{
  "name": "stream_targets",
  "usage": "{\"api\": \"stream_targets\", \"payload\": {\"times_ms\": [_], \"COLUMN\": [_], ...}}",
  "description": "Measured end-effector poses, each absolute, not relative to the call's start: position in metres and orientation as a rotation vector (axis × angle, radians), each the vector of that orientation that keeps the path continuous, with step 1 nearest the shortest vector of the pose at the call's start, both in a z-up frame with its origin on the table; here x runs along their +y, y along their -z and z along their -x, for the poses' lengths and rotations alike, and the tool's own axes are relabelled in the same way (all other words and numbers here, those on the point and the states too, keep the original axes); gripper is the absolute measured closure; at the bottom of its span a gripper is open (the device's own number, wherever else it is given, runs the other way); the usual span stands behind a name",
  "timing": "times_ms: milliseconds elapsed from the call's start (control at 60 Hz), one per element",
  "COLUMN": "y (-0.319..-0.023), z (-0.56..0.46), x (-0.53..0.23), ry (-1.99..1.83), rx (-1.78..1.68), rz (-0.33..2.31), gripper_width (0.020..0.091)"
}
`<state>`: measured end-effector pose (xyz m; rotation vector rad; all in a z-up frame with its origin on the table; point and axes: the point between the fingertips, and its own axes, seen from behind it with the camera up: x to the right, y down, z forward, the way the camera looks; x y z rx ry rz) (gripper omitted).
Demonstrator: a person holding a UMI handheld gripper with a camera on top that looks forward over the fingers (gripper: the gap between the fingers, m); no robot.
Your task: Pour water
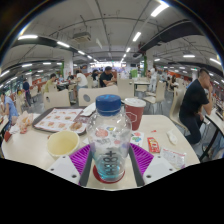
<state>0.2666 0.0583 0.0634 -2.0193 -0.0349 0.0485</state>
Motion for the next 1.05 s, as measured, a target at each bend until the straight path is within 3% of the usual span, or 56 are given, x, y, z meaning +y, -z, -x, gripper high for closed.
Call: {"api": "stream_targets", "payload": {"times_ms": [50, 83, 600, 1050], "y": [-0.066, -0.069, -0.138, -0.149], "z": [-0.272, -0.273, -0.237, -0.224], "x": [0.052, 0.046, -0.138, -0.158], "ry": [-0.022, -0.013, -0.060, 0.001], "rx": [-0.023, -0.020, 0.095, 0.050], "rz": [2.038, 2.051, 2.272, 2.260], "gripper_width": [0.0290, 0.0242, 0.0250, 0.0252]}}
